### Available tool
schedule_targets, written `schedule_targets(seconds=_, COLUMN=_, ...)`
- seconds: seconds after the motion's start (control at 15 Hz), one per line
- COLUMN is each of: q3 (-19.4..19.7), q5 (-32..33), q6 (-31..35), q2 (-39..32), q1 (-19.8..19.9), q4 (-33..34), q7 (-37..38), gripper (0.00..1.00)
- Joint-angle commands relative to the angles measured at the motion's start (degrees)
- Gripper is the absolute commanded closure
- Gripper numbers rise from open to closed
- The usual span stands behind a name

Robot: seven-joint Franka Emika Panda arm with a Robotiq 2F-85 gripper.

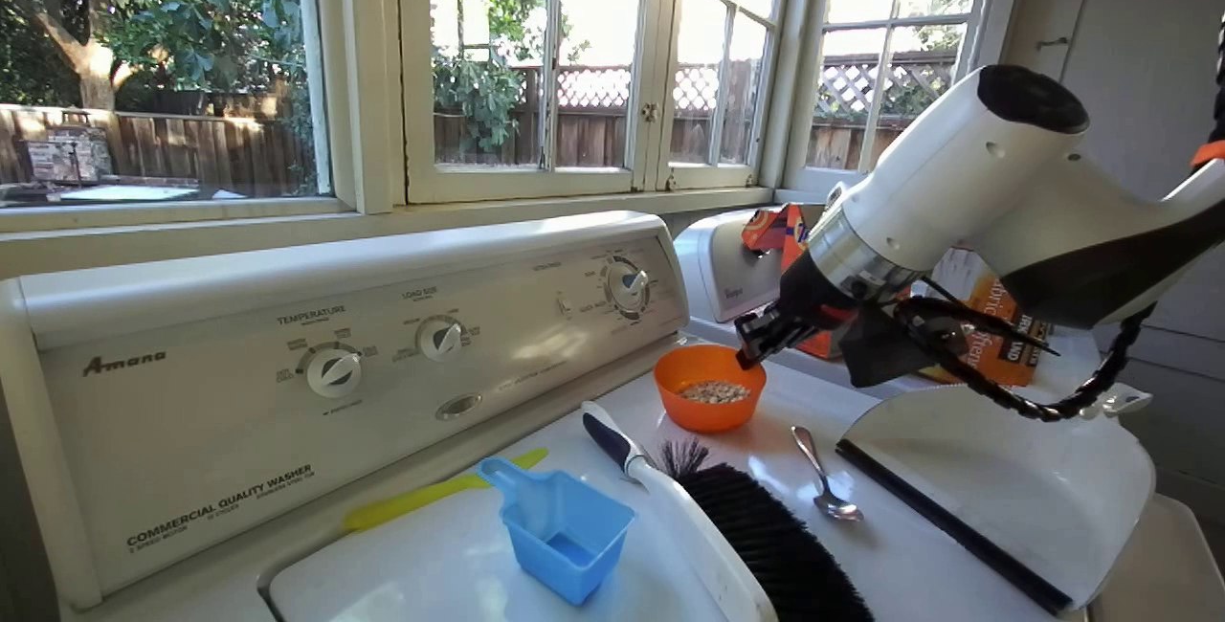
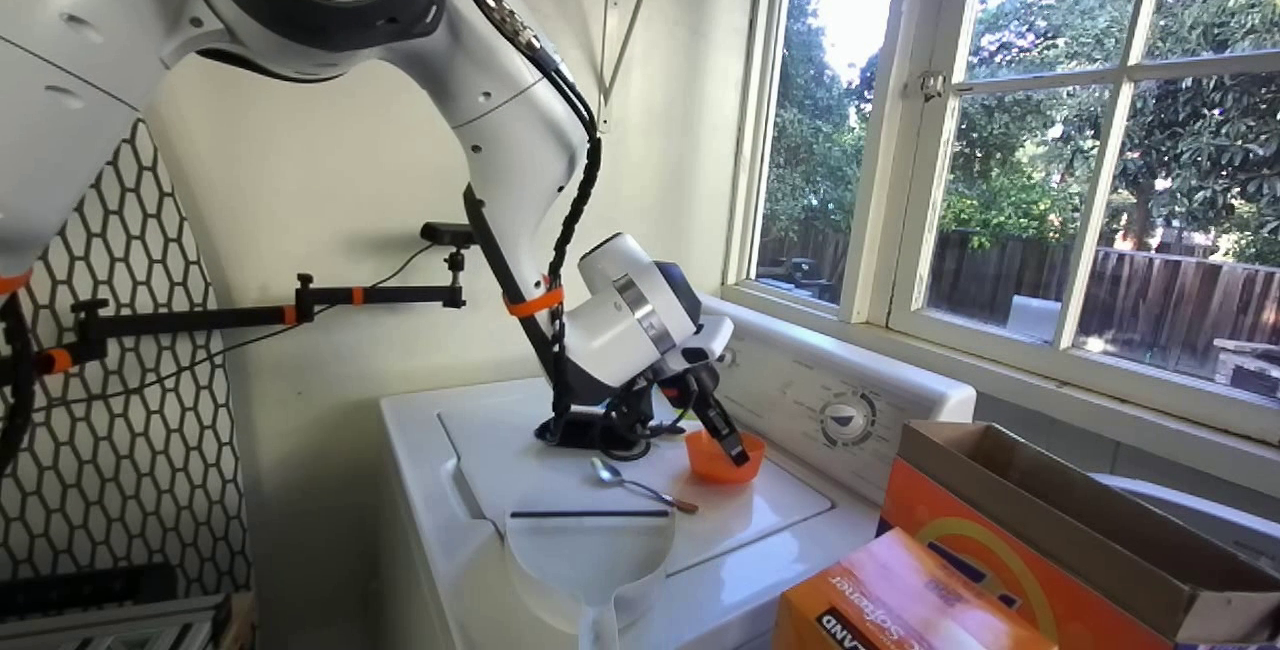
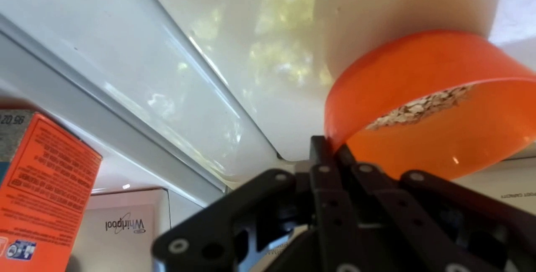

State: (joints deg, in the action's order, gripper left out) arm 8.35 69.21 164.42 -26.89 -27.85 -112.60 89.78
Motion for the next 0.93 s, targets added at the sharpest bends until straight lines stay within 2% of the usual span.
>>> schedule_targets(seconds=0.0, q3=1.9, q5=4.9, q6=-0.5, q2=2.6, q1=-1.0, q4=-2.1, q7=1.1, gripper=0.99)
schedule_targets(seconds=0.53, q3=1.5, q5=12.4, q6=0.9, q2=7.6, q1=-0.9, q4=-4.6, q7=-1.6, gripper=0.99)
schedule_targets(seconds=0.87, q3=0.4, q5=12.8, q6=0.5, q2=10.9, q1=-1.1, q4=-7.8, q7=-7.8, gripper=0.99)
